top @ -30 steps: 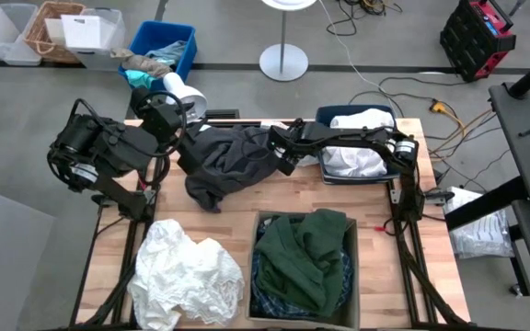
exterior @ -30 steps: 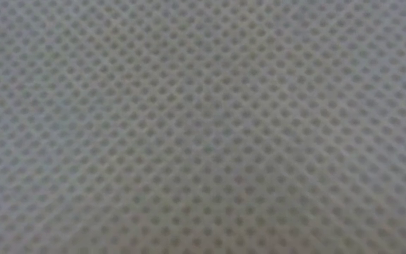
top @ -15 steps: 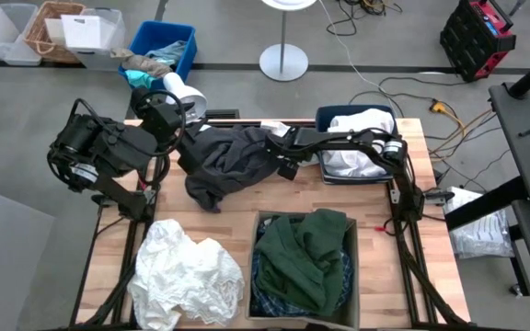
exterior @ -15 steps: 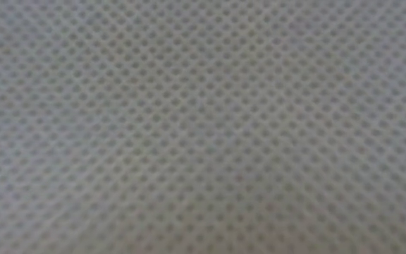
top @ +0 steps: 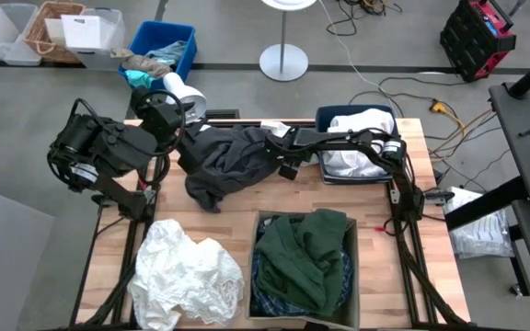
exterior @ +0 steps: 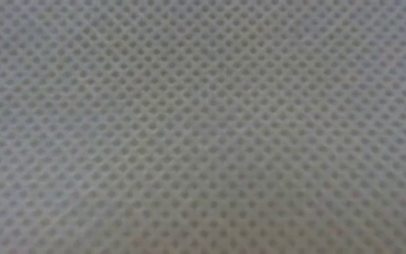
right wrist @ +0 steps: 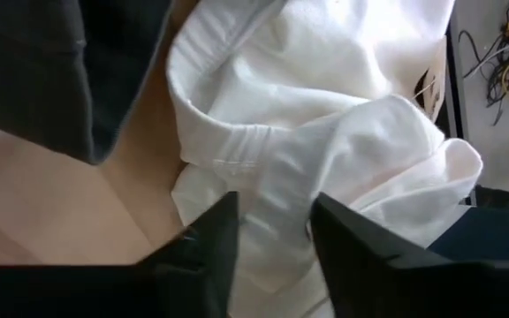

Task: Sort clothes
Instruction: Put the white boxers into the blue laundry organizer

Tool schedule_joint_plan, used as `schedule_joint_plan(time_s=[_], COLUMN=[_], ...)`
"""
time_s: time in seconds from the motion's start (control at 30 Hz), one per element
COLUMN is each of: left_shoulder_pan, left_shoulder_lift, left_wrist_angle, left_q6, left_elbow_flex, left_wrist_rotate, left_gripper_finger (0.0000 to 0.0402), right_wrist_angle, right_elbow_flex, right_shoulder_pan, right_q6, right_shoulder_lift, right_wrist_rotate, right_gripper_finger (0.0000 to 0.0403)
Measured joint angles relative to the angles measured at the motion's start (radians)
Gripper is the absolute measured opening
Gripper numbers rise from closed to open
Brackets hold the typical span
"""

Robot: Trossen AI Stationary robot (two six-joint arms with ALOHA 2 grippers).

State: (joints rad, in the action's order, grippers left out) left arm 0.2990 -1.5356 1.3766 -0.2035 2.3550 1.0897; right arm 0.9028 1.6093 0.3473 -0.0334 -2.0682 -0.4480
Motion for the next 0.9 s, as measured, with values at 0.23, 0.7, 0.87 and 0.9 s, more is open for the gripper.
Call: schedule_joint_plan(time_s=[0.23, 0.7, 0.87, 0.9], left_shoulder_pan=[0.0, 0.0, 0.0, 0.0], left_shoulder_lift=[0.0, 0.0, 0.0, 0.0], left_wrist_angle=[0.0, 0.0, 0.0, 0.0], left_q6=[0.0, 0.0, 0.0, 0.0], left_elbow_flex=[0.0, 0.0, -0.001, -0.001], left_wrist_rotate=[0.0, 0.0, 0.0, 0.0], left_gripper_finger=[0.0168, 0.0168, 0.0168, 0.0168], right_wrist_angle=[0.0, 0.021, -0.002, -0.009], right_elbow_flex=[0.0, 0.001, 0.002, 0.002], right_shoulder_pan=[0.0, -0.036, -0.035, -0.035], right_q6=[0.001, -0.071, -0.086, -0.091], right_shoulder_lift=[0.0, 0.119, 0.207, 0.223], right_wrist_rotate=[0.0, 0.006, 0.021, 0.036], right_gripper_finger=[0.0016, 0.0009, 0.0009, 0.0009])
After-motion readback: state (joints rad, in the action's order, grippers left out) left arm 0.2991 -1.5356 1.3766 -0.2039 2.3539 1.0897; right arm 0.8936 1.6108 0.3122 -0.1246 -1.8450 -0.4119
